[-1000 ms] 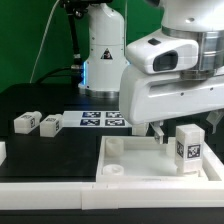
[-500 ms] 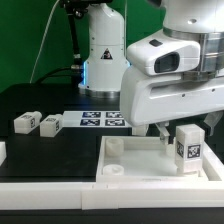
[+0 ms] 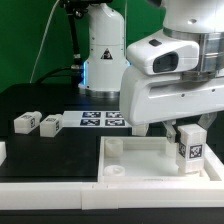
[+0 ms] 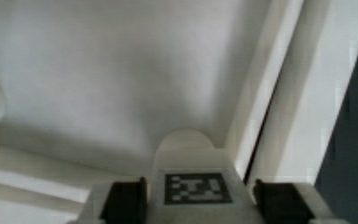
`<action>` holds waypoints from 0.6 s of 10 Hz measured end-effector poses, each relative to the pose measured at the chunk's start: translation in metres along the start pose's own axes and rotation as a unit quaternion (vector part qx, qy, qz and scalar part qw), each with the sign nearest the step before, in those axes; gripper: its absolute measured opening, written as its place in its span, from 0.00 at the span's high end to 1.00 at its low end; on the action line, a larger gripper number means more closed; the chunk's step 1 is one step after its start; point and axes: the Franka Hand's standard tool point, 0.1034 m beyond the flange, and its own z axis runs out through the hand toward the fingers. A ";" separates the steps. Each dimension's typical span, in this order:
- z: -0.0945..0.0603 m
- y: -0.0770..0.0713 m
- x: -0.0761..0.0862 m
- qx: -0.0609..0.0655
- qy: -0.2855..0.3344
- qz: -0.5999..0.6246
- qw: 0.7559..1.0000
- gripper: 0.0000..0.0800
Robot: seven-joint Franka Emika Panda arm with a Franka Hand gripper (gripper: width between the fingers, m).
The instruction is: Assemble one leg
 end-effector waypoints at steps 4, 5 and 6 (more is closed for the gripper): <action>0.000 -0.004 0.003 0.022 0.008 0.258 0.966 0.64; 0.000 -0.005 0.004 0.027 0.007 0.316 0.948 0.64; 0.000 -0.006 0.006 0.032 0.007 0.376 0.926 0.64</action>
Offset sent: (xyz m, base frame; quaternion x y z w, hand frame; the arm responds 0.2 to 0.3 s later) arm -0.0038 -0.0060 -0.0072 0.0077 -0.0019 0.3317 0.9434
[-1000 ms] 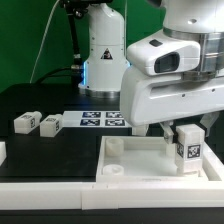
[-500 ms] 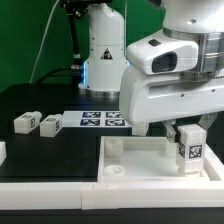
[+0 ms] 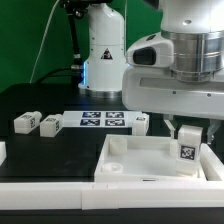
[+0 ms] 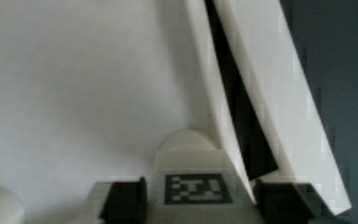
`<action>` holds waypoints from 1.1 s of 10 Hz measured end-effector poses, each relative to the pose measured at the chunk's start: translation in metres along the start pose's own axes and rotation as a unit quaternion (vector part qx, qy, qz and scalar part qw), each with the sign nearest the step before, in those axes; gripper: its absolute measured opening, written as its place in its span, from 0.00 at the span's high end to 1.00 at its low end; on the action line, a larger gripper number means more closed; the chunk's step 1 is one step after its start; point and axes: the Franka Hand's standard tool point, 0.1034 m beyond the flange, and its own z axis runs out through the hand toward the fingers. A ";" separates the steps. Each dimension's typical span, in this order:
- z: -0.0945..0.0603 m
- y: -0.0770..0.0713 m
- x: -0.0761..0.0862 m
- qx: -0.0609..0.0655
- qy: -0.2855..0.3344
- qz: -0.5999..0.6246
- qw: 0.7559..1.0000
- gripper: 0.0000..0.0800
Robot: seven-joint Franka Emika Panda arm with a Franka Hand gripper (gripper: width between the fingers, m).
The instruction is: Assemble one leg
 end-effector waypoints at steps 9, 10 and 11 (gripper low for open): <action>0.004 -0.005 -0.004 0.002 -0.003 -0.014 1.000 0.23; 0.004 -0.006 -0.005 0.001 -0.002 -0.071 0.997 0.20; 0.004 -0.005 -0.004 0.000 -0.001 -0.141 0.990 0.20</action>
Offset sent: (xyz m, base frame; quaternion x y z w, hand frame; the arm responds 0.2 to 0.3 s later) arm 0.0000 0.0000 0.0000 0.0000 0.0000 0.1790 0.9838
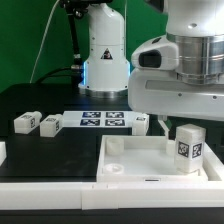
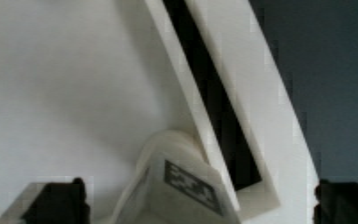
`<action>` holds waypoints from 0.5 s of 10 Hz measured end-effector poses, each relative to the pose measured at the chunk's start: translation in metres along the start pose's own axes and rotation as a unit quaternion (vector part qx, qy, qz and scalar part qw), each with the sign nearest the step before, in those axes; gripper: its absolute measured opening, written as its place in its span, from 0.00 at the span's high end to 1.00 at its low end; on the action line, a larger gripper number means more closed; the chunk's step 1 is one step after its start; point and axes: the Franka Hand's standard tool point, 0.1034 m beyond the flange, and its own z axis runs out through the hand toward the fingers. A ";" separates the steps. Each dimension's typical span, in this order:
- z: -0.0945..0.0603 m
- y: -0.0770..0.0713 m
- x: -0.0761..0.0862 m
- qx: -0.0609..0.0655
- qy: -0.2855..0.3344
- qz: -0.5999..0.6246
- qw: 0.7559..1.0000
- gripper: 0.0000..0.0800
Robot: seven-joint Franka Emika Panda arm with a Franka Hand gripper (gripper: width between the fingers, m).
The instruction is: Assemble one leg
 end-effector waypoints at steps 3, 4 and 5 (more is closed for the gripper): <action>-0.002 0.000 0.005 -0.011 0.012 -0.189 0.982 0.19; -0.003 0.002 0.007 -0.015 0.016 -0.266 0.964 0.19; -0.004 0.003 0.010 -0.018 0.021 -0.326 0.945 0.19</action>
Offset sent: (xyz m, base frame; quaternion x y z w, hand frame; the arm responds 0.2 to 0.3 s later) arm 0.0089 0.0013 0.0071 -0.0072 0.0341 -0.3694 0.9286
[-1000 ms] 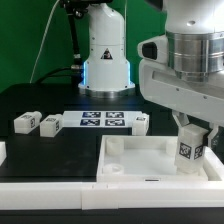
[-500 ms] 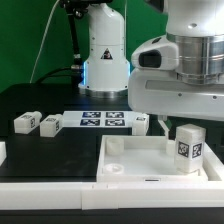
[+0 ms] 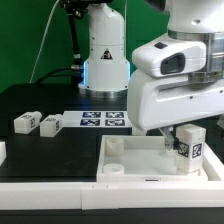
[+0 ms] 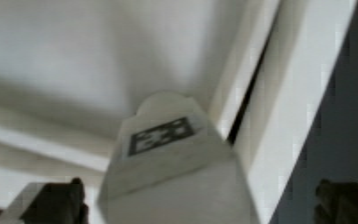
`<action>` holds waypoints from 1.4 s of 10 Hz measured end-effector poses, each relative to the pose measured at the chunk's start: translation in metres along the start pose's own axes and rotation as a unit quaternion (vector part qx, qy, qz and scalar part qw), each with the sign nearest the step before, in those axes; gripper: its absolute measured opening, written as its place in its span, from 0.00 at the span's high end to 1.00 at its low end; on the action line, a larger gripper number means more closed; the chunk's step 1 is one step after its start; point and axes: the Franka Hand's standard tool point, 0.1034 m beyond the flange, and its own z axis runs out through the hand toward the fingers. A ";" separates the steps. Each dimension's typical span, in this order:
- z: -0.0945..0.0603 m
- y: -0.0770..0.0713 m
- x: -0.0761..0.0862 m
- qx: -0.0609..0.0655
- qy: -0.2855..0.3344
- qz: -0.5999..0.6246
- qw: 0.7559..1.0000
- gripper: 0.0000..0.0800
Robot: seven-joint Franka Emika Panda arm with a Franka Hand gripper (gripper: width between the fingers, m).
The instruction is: Assemble one leg
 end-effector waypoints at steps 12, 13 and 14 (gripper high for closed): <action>0.002 0.009 -0.002 0.023 0.004 0.303 0.953 0.64; 0.002 0.007 -0.002 0.023 0.003 0.369 0.929 0.64; 0.003 0.006 -0.002 0.023 0.001 0.439 0.898 0.64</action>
Offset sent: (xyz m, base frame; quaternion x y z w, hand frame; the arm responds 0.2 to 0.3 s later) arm 0.0000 0.0000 0.0000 0.0000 0.0000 0.0000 1.0000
